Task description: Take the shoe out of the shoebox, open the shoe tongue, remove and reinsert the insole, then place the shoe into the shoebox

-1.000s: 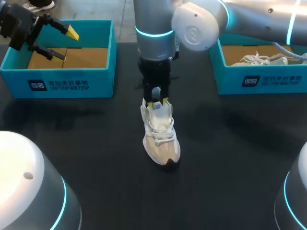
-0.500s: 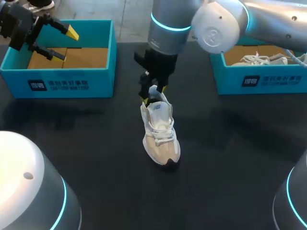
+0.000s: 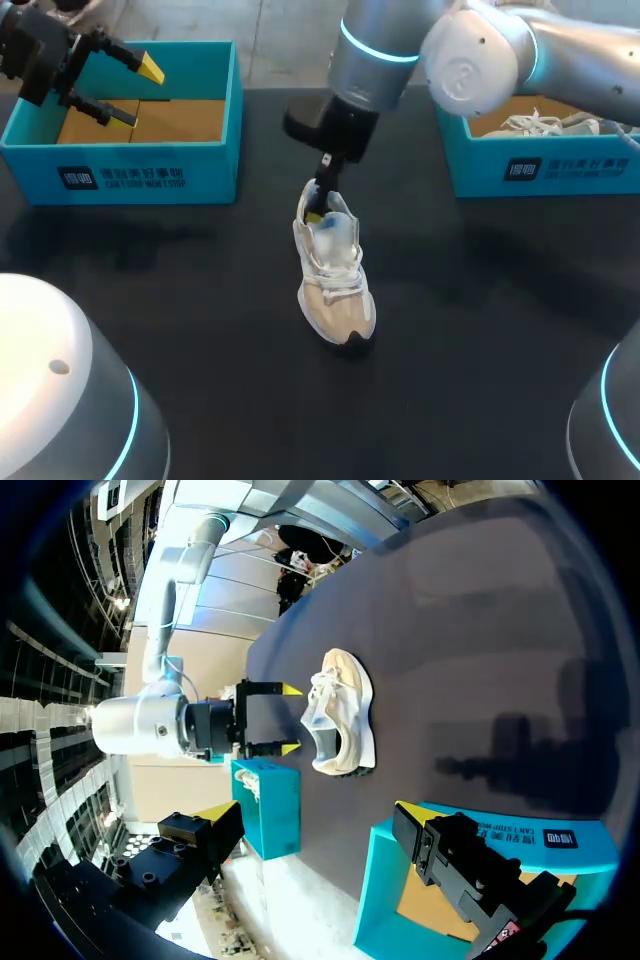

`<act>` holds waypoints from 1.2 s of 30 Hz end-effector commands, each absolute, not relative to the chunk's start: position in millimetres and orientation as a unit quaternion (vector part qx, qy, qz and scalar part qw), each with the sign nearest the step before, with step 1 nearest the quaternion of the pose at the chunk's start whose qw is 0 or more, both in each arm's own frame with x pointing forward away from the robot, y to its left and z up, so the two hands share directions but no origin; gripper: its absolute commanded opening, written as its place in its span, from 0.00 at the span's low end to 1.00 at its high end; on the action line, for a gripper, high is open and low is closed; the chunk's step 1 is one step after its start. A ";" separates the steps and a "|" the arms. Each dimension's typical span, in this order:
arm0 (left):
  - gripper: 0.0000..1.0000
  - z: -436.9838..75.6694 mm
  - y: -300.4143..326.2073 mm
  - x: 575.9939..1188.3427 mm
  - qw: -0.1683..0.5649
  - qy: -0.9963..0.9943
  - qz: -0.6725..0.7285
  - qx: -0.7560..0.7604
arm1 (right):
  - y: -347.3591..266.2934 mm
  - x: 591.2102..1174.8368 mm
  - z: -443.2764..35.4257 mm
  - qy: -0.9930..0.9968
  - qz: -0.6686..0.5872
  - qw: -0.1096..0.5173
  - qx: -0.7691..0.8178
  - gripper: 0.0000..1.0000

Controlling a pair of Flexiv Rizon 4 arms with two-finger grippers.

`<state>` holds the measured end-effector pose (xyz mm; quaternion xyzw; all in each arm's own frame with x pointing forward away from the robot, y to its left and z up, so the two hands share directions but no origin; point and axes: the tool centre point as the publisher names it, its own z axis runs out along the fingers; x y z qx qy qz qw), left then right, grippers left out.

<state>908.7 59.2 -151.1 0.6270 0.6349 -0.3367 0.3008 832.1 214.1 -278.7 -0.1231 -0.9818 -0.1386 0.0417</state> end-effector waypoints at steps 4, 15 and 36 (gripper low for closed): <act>1.00 -150.6 59.1 907.6 0.301 0.636 -0.335 0.627 | 210.4 857.3 -267.2 -0.997 -0.067 0.019 -0.039 1.00; 1.00 -150.6 59.1 907.6 0.301 0.636 -0.335 0.627 | 217.2 896.2 -277.8 -1.000 0.008 -0.030 -0.004 1.00; 1.00 -150.6 59.1 907.6 0.301 0.636 -0.335 0.627 | 219.7 933.9 -337.3 -0.998 0.037 -0.040 0.037 0.71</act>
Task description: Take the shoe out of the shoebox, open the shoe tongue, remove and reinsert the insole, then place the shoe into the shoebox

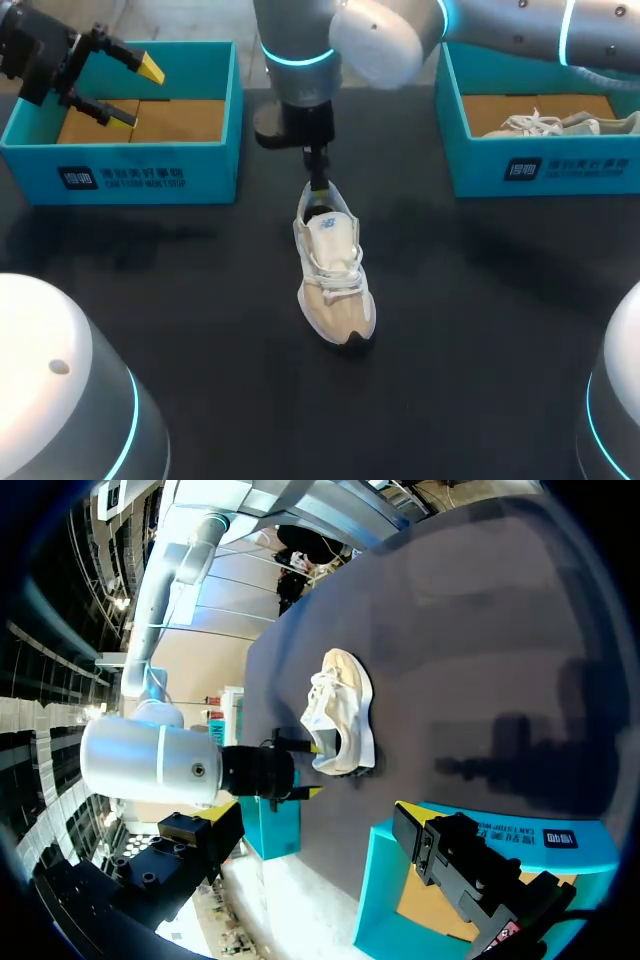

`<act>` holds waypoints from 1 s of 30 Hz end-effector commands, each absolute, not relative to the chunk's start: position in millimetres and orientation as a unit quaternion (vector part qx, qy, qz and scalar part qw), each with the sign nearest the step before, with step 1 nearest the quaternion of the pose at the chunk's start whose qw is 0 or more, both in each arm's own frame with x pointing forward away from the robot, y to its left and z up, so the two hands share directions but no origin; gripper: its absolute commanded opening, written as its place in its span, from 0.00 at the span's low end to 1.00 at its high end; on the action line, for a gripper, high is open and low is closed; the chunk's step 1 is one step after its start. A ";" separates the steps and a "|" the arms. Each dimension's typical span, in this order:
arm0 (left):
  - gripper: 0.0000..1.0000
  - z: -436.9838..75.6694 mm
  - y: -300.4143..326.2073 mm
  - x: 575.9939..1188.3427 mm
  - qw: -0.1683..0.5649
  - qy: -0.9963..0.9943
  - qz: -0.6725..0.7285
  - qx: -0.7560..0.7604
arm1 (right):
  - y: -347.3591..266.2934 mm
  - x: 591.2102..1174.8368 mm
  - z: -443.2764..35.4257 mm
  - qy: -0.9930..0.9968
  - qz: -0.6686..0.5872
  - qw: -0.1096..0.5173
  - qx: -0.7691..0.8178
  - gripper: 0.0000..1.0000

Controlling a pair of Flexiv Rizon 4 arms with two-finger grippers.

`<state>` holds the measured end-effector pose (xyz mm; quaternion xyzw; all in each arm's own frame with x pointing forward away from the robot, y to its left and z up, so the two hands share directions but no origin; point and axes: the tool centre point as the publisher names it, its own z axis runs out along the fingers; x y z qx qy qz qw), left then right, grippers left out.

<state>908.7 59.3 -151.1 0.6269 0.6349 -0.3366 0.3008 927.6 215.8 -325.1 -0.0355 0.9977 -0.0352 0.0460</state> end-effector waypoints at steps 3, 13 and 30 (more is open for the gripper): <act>1.00 -150.6 59.1 907.6 0.301 0.636 -0.335 0.627 | 217.7 934.3 -343.3 0.998 -0.036 0.038 -0.037 0.73; 1.00 -150.6 59.1 907.6 0.301 0.636 -0.335 0.627 | 213.8 939.0 -366.7 0.998 -0.038 0.028 -0.033 0.51; 1.00 -150.6 59.1 907.6 0.301 0.636 -0.335 0.627 | 211.2 934.7 -385.5 0.999 -0.039 0.007 -0.017 0.24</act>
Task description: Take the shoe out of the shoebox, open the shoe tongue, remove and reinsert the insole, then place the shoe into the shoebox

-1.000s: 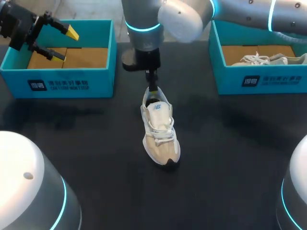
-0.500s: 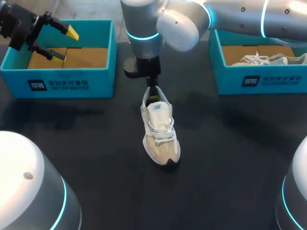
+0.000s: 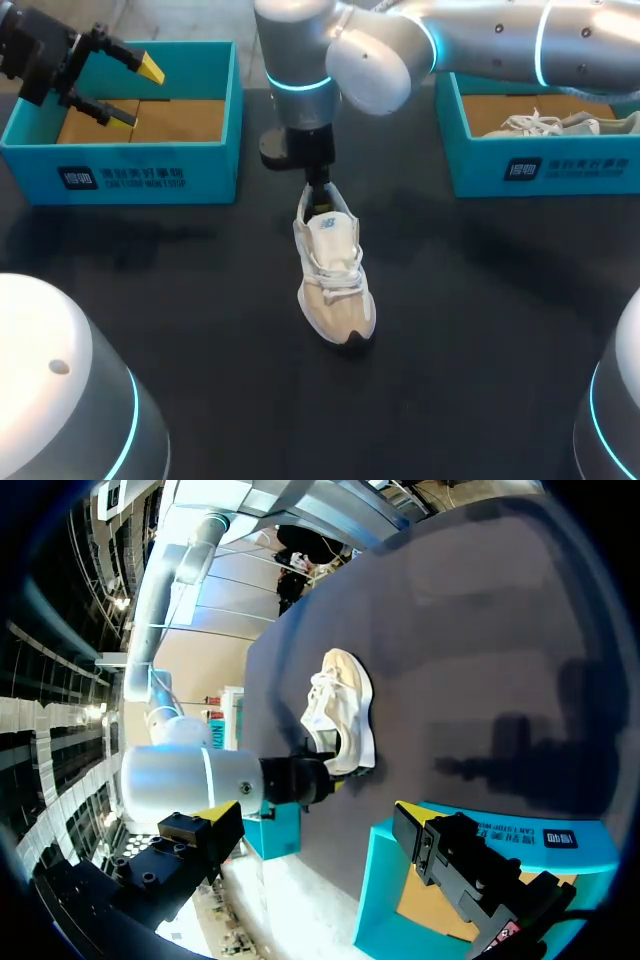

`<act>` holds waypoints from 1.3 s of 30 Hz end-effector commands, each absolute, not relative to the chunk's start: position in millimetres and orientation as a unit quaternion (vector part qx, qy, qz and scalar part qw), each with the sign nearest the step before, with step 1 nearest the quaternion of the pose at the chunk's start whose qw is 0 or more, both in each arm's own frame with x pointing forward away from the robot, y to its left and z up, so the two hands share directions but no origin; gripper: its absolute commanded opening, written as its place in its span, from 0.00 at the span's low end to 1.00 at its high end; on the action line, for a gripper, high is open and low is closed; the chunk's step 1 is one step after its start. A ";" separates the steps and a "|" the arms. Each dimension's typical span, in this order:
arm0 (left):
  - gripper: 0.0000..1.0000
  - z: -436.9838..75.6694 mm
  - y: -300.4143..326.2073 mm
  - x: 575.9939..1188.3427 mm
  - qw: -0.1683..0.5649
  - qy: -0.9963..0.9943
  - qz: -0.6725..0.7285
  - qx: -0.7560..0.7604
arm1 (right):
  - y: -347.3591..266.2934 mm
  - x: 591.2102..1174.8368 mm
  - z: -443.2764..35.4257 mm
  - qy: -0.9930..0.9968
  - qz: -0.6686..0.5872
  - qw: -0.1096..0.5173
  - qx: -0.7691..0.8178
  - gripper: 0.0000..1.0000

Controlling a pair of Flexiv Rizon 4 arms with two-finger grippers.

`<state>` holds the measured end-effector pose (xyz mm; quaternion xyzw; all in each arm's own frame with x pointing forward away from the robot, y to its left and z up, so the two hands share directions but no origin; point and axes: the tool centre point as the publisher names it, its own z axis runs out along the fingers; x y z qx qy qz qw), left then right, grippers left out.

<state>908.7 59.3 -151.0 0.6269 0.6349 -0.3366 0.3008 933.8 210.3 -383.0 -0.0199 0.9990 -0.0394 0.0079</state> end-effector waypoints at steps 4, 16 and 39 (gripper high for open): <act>1.00 -150.6 59.1 907.6 0.301 0.636 -0.335 0.627 | 211.2 934.2 -385.5 0.999 -0.040 0.003 -0.013 0.00; 1.00 -150.6 59.1 907.6 0.301 0.636 -0.335 0.627 | 208.8 927.7 -344.6 0.999 -0.038 0.007 0.023 0.00; 1.00 -150.6 59.1 907.6 0.301 0.636 -0.335 0.627 | 180.1 932.9 -187.3 0.998 -0.034 0.046 0.016 0.00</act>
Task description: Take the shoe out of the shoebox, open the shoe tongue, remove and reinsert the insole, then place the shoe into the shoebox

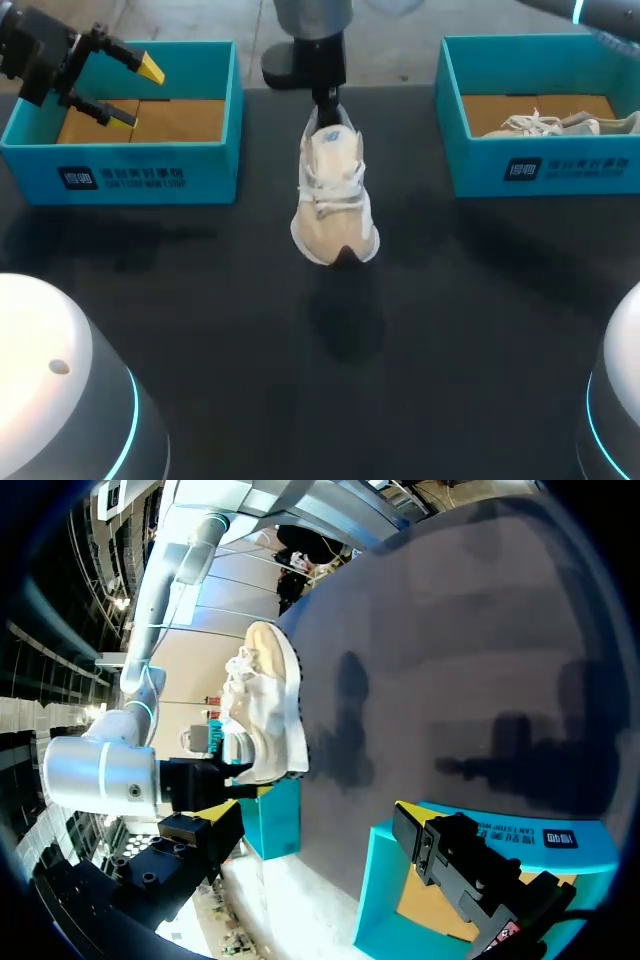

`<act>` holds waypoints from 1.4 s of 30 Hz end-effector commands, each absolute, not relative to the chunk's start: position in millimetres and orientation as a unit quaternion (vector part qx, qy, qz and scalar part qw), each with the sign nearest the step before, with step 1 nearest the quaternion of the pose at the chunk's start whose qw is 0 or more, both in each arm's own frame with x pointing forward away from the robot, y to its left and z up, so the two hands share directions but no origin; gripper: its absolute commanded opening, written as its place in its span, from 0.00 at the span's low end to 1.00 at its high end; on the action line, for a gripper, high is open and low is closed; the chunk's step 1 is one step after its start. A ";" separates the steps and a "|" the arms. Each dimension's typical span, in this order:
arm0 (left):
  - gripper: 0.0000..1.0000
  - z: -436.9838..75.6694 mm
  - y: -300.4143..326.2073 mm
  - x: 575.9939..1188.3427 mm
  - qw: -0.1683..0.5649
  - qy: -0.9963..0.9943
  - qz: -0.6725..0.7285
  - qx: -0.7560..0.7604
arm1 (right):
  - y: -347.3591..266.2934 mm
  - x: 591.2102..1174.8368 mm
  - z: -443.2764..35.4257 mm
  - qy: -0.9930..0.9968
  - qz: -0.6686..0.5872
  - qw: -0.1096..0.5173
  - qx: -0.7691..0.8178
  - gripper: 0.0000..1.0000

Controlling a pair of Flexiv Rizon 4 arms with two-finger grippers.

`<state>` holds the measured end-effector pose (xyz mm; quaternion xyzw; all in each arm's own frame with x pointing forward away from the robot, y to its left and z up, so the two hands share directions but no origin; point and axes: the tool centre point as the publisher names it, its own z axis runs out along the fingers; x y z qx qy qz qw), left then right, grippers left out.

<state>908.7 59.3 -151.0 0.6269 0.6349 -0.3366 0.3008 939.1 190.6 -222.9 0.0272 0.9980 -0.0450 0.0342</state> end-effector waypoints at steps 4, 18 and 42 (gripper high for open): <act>1.00 -150.6 59.1 907.6 0.301 0.636 -0.335 0.627 | 181.5 936.5 -169.4 0.998 -0.043 0.043 -0.013 0.00; 1.00 -150.6 59.1 907.6 0.301 0.636 -0.335 0.627 | 184.8 936.7 -164.4 0.998 -0.045 0.046 -0.020 0.00; 1.00 -150.6 59.1 907.6 0.301 0.636 -0.335 0.627 | 156.2 962.6 -163.8 0.998 -0.047 0.042 -0.009 0.00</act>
